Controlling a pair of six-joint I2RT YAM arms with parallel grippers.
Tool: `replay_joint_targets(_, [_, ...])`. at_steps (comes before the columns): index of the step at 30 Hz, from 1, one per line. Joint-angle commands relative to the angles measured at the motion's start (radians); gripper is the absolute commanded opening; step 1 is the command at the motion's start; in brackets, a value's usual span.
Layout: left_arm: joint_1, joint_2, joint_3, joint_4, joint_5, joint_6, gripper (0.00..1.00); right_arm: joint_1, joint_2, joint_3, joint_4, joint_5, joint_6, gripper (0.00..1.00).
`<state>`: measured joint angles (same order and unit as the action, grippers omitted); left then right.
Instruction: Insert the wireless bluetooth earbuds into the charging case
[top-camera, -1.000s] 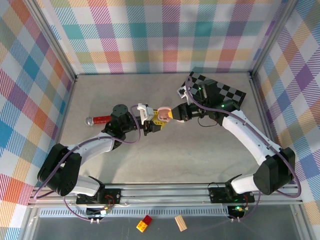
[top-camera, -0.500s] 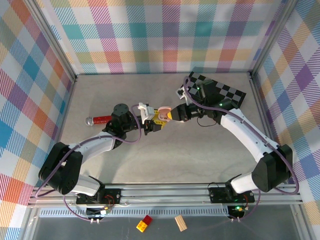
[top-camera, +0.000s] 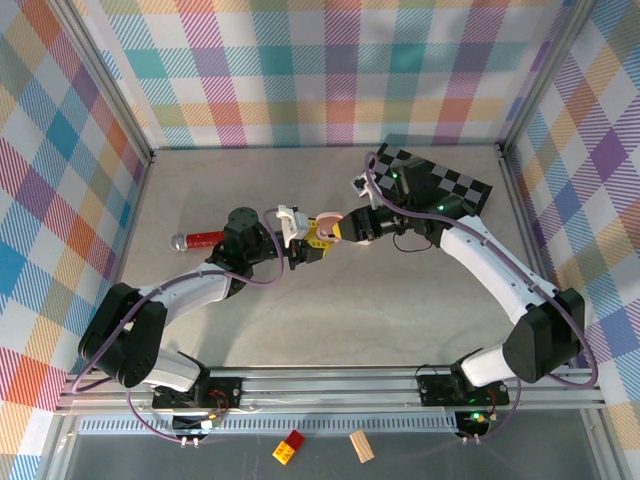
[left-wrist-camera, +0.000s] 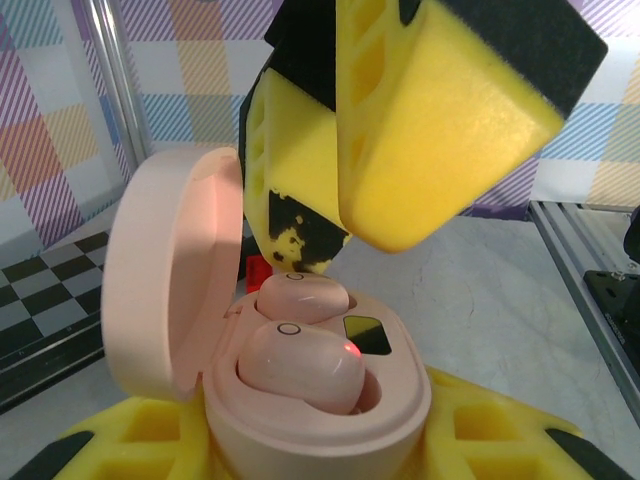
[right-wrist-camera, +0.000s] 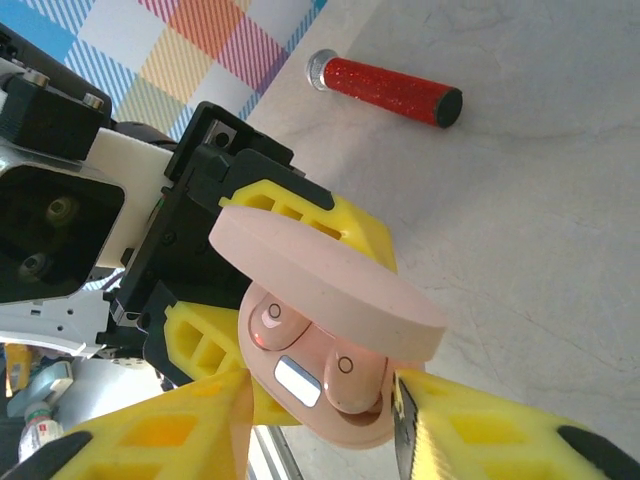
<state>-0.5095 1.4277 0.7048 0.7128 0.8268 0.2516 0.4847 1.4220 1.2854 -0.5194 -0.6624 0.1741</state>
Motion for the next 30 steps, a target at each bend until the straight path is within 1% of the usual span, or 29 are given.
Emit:
replay_joint_targets(1, [-0.008, 0.0, 0.012, 0.066, 0.017, 0.006, 0.3, -0.018, -0.062, -0.02, 0.042, 0.008, -0.01, 0.46])
replay_joint_targets(5, [-0.009, 0.0, 0.009, 0.071, 0.024, 0.003, 0.3, -0.021, -0.108, -0.044, 0.121, -0.002, 0.014, 0.59])
replay_joint_targets(9, [-0.009, 0.0, 0.007, 0.079, 0.034, 0.003, 0.3, -0.021, -0.104, -0.033, 0.21, 0.025, 0.08, 0.65])
replay_joint_targets(11, [-0.009, 0.0, 0.005, 0.088, 0.039, 0.001, 0.3, -0.021, -0.081, -0.012, 0.237, 0.004, 0.1, 0.66])
replay_joint_targets(14, [-0.009, 0.001, 0.008, 0.092, 0.04, -0.007, 0.3, -0.021, -0.028, 0.037, 0.252, -0.076, 0.113, 0.67])
replay_joint_targets(17, [-0.008, -0.003, 0.008, 0.094, 0.033, -0.017, 0.29, -0.021, 0.014, 0.073, 0.237, -0.159, 0.094, 0.65])
replay_joint_targets(23, [-0.009, -0.005, 0.015, 0.08, 0.002, -0.031, 0.3, -0.021, 0.026, 0.057, 0.195, -0.231, 0.045, 0.63])
replay_joint_targets(28, [-0.009, -0.001, 0.031, 0.059, -0.014, -0.031, 0.3, -0.022, -0.015, 0.007, 0.191, -0.239, 0.028, 0.62])
replay_joint_targets(30, [-0.009, 0.003, 0.031, 0.071, -0.023, -0.036, 0.3, -0.021, -0.037, -0.01, 0.192, -0.205, 0.033, 0.62])
